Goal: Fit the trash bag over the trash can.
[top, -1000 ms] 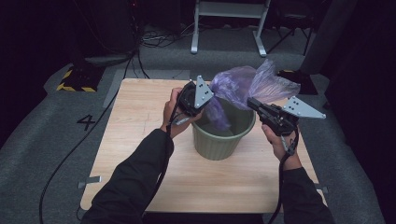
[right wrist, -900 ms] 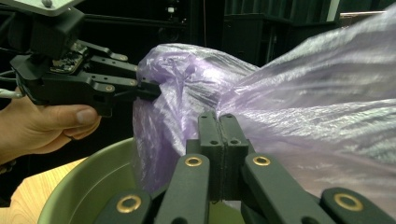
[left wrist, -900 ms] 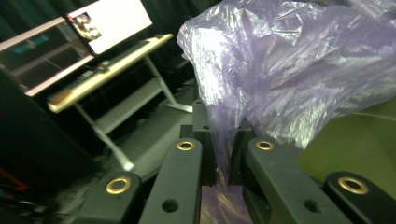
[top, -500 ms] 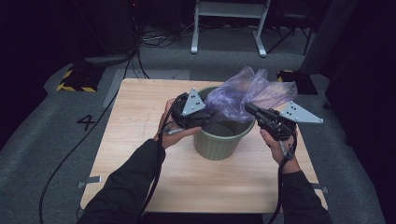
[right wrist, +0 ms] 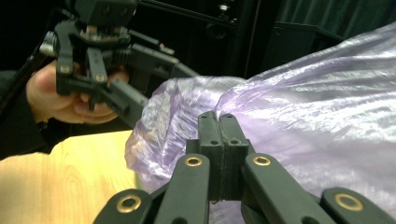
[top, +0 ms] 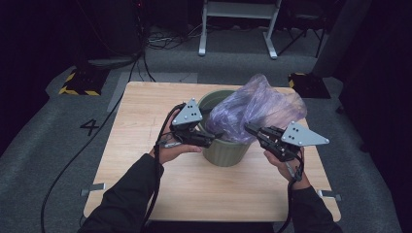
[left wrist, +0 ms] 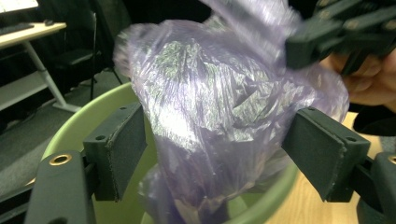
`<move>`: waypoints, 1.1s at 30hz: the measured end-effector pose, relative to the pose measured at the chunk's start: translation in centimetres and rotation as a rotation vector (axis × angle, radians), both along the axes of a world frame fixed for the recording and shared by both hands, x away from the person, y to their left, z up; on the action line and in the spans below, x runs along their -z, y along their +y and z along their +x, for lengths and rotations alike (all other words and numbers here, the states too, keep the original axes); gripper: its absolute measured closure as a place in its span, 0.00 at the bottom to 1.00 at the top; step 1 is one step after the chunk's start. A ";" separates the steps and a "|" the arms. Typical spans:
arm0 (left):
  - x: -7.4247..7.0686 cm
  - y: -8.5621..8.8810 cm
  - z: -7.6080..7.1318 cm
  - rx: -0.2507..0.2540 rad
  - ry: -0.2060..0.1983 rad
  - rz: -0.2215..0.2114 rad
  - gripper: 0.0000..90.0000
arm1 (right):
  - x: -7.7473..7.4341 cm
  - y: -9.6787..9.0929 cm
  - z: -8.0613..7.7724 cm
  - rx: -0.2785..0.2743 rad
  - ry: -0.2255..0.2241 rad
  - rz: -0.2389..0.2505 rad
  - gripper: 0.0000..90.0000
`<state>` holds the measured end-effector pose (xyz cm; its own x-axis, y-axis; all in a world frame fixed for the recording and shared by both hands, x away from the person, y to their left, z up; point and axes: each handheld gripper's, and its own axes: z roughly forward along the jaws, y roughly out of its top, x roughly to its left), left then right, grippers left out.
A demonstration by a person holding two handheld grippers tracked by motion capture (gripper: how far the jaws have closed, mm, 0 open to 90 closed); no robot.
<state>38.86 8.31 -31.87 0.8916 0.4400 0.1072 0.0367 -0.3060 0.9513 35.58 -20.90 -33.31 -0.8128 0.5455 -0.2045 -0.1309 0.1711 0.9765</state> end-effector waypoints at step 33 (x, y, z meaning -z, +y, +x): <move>-1.9 0.2 -1.3 -0.017 0.031 -0.077 0.22 | 0.5 0.9 -2.1 0.028 -0.097 -0.087 1.00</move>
<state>37.59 8.55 -29.99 0.8862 0.4612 0.0449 0.0709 -0.2306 0.9705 33.47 -19.97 -33.84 -0.7718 0.5442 -0.3289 -0.2176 0.2600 0.9408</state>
